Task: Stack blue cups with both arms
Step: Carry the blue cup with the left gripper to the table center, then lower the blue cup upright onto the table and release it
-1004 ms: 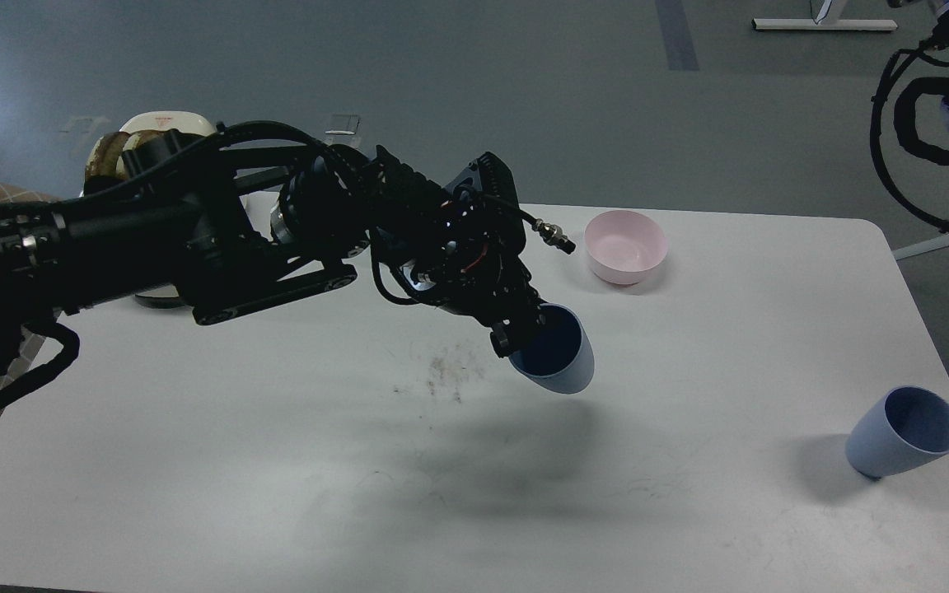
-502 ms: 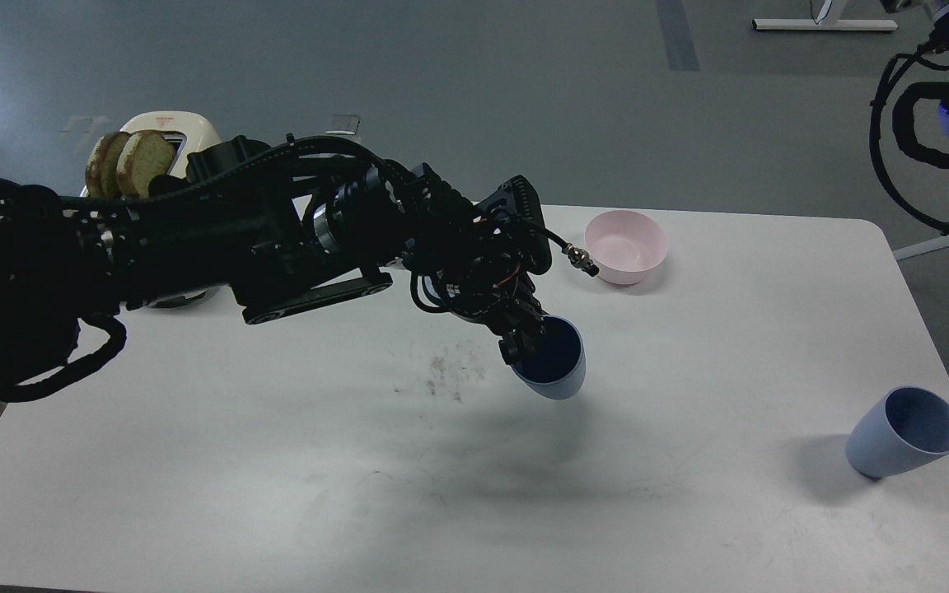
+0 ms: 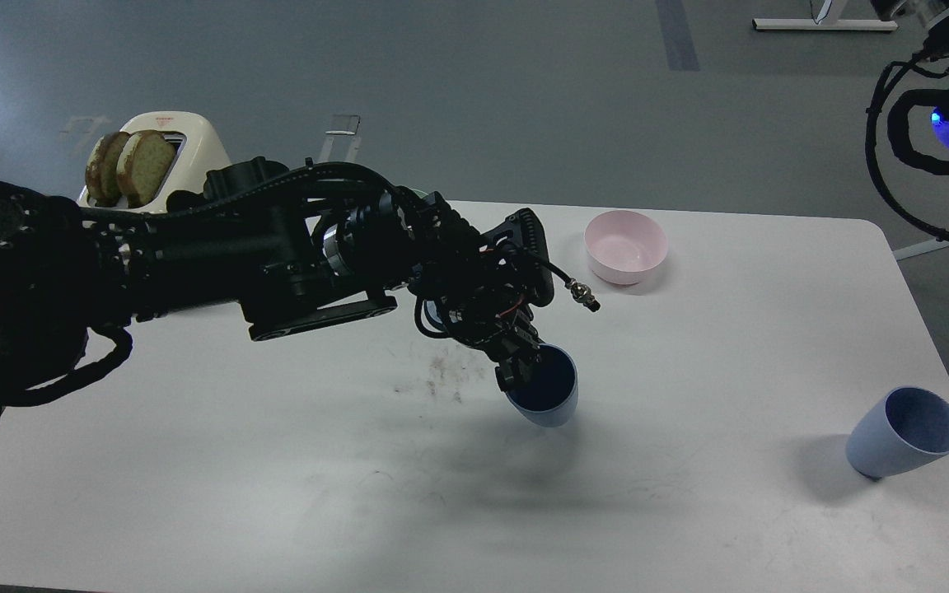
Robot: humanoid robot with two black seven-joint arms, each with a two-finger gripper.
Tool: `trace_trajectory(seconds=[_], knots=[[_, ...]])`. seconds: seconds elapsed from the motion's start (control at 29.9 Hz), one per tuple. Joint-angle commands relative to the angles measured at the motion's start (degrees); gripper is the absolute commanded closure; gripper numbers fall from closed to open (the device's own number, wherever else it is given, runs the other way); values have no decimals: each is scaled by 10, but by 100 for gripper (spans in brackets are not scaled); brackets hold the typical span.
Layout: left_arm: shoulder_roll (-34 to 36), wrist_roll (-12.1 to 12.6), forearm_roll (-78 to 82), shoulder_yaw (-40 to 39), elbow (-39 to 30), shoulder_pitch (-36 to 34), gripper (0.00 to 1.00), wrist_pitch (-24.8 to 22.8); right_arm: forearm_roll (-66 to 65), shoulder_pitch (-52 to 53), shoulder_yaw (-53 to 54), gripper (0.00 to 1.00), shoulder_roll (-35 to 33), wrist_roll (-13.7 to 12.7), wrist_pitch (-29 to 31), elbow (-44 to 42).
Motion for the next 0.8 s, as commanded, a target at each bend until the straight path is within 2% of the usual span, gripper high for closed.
trace_trajectory(seconds=[0.0,0.47,0.6,0.77], knots=[[1,0,-1,4,1,1,100,0,0,-1,0,0,-1,0,0,4],[2,0,-1,4,2,5,100,0,0,-5,0,0,-9,0,0,11],[3,0,-1,5,1,5,82,0,0,-5,0,0,-12,0,0,11],[6,0,-1,6,0,5,75,0,0,-5,0,0,-12,0,0,11]])
